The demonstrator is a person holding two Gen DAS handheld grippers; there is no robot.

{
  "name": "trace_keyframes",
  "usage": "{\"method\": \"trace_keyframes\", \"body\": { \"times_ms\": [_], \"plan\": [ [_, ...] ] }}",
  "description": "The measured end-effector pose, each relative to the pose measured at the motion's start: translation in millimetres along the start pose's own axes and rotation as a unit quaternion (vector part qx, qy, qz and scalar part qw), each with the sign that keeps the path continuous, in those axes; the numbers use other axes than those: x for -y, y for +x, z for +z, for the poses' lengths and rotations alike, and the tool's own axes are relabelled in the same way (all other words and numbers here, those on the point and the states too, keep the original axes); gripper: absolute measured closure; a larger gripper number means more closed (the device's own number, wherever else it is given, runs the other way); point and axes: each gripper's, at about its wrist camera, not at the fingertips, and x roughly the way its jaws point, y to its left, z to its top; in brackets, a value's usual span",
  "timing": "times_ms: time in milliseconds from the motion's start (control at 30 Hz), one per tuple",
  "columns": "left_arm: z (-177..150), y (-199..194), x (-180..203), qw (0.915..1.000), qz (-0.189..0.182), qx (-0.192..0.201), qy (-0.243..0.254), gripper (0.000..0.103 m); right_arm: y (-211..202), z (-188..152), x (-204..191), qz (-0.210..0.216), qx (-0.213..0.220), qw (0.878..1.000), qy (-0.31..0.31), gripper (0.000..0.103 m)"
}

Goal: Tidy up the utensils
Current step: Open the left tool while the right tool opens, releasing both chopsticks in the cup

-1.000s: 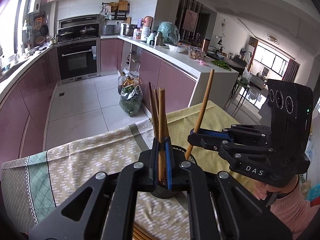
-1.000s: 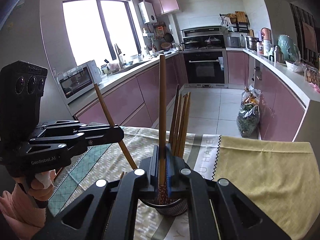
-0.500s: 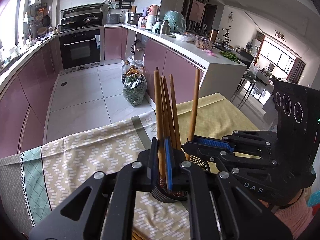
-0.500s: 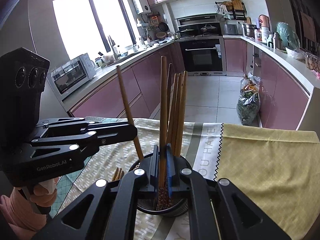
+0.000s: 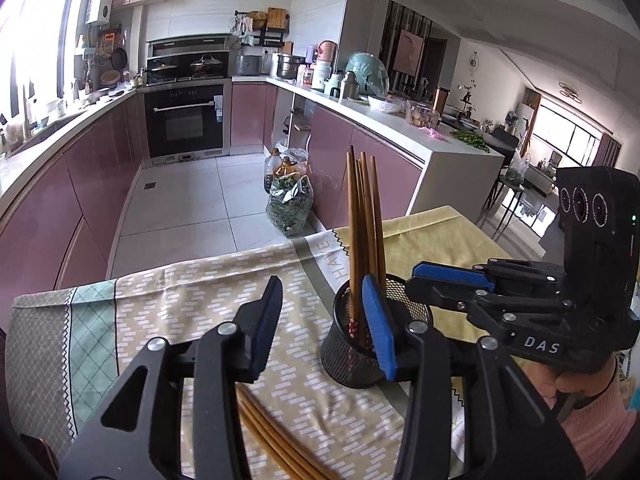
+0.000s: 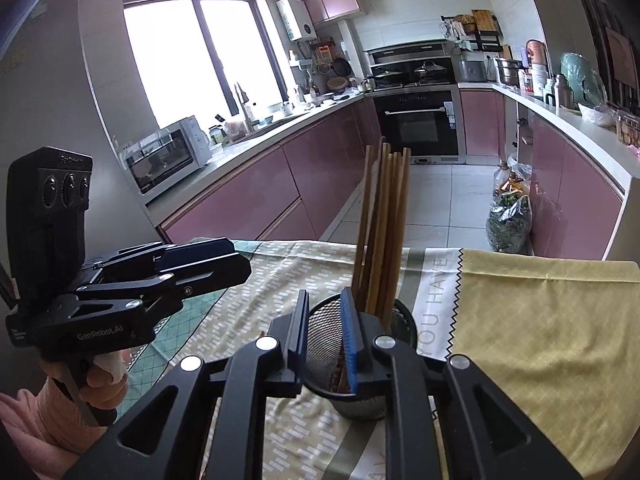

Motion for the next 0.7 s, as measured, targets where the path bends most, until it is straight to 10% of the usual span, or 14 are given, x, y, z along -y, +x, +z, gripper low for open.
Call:
{"method": "trace_keyframes", "body": {
  "times_ms": [233, 700],
  "plan": [
    [-48, -35, -19, 0.9985, 0.049, 0.02, -0.011, 0.017, -11, -29, -41, 0.046, -0.016, 0.998, -0.042, 0.069],
    [-133, -34, -56, 0.989, 0.125, -0.054, -0.059, 0.008, 58, -103, -70, 0.039, -0.139, 0.989, -0.043, 0.061]
  ]
}}
